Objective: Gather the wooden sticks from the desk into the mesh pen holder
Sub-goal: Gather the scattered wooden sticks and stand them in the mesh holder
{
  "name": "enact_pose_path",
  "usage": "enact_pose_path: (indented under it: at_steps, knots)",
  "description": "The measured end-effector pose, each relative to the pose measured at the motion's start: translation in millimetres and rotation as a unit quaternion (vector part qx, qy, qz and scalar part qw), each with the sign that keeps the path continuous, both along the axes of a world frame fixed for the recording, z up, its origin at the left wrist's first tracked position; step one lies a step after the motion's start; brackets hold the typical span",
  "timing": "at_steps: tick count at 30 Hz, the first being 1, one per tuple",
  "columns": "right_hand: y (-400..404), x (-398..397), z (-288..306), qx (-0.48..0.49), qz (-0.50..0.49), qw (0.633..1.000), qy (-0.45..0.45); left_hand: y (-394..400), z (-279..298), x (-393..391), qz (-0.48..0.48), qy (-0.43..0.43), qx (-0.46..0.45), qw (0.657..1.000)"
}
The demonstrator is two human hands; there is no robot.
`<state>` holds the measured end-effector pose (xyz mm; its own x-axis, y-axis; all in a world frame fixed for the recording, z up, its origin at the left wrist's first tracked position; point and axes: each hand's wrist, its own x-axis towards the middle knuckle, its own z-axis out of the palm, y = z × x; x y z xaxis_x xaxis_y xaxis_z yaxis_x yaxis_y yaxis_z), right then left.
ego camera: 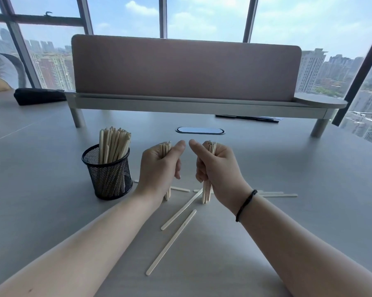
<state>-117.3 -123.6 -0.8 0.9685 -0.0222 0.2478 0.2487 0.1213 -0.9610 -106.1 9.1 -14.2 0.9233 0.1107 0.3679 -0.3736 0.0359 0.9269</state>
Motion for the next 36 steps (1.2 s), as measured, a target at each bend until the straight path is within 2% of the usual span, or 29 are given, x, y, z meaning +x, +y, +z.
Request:
enact_pose_path:
  at_steps: [4, 8, 11, 14, 18, 23, 26, 29, 36]
  knots:
    - [-1, 1, 2, 0.018, -0.001, 1.0, 0.018, 3, 4, 1, 0.012, 0.012, -0.02, 1.0]
    - [-1, 1, 7, 0.007, -0.009, 0.999, 0.044, 4, 15, -3, -0.032, 0.04, -0.051, 0.997]
    - [-1, 1, 12, 0.036, -0.009, 0.998, 0.059, 8, 41, -12, -0.067, 0.019, -0.083, 0.994]
    - [0, 5, 18, 0.074, -0.001, 0.995, 0.064, 31, 86, -19, -0.084, -0.038, -0.126, 0.988]
    - [13, 9, 24, 0.097, 0.009, 0.993, 0.071, 79, 139, -24, -0.041, -0.08, -0.136, 0.987]
    - [50, 12, 52, 0.117, 0.062, 0.989, 0.06, 118, 124, 1, 0.044, -0.015, -0.178, 0.983]
    - [79, 13, 79, 0.142, 0.13, 0.981, 0.039, 126, 97, 16, 0.086, 0.023, -0.166, 0.982]
    - [111, 13, 106, 0.164, 0.178, 0.97, 0.008, 130, 75, 26, 0.105, 0.027, -0.128, 0.986]
    - [175, 28, 129, 0.161, 0.131, 0.978, -0.02, 147, 61, 30, 0.147, -0.013, -0.004, 0.989]
